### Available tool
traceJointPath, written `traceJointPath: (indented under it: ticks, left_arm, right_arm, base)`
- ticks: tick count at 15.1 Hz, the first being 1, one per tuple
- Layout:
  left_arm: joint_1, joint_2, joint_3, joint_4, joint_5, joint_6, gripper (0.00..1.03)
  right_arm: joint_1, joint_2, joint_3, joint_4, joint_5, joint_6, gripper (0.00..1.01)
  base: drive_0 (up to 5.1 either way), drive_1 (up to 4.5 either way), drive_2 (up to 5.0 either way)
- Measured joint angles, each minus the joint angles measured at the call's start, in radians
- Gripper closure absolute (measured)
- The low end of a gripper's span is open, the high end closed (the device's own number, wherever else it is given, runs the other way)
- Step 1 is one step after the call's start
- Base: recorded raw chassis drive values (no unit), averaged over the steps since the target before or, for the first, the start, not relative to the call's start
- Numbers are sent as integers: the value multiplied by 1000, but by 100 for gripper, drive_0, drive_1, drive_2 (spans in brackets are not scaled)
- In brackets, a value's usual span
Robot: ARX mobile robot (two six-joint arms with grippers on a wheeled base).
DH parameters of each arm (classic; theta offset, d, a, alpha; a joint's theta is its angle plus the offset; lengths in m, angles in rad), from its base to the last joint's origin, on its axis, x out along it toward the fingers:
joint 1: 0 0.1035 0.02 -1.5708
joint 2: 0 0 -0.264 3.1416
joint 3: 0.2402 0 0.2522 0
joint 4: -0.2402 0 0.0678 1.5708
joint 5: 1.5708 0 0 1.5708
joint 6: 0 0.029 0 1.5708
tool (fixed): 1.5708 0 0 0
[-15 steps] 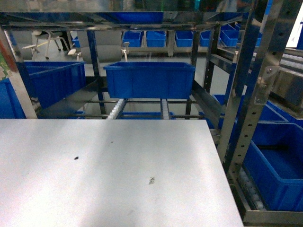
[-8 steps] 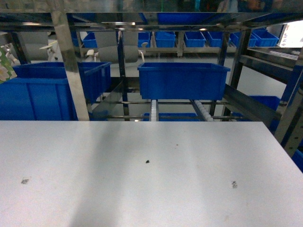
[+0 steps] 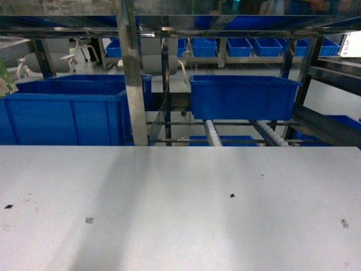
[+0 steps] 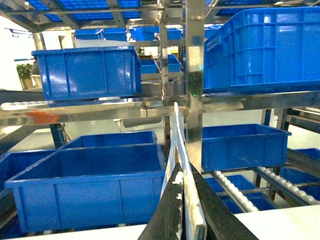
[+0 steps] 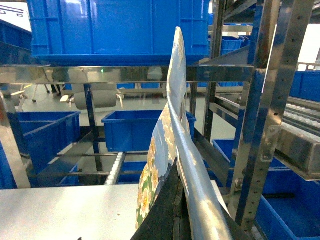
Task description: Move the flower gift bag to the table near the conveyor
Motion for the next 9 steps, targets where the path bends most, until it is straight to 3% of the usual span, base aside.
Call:
traceJointPath:
  ticks: [9]
  left_arm:
    - [0,0,0,2,0,0,101]
  right_arm:
    - [0,0,0,1,0,0,99]
  base:
    - [-487,238,238]
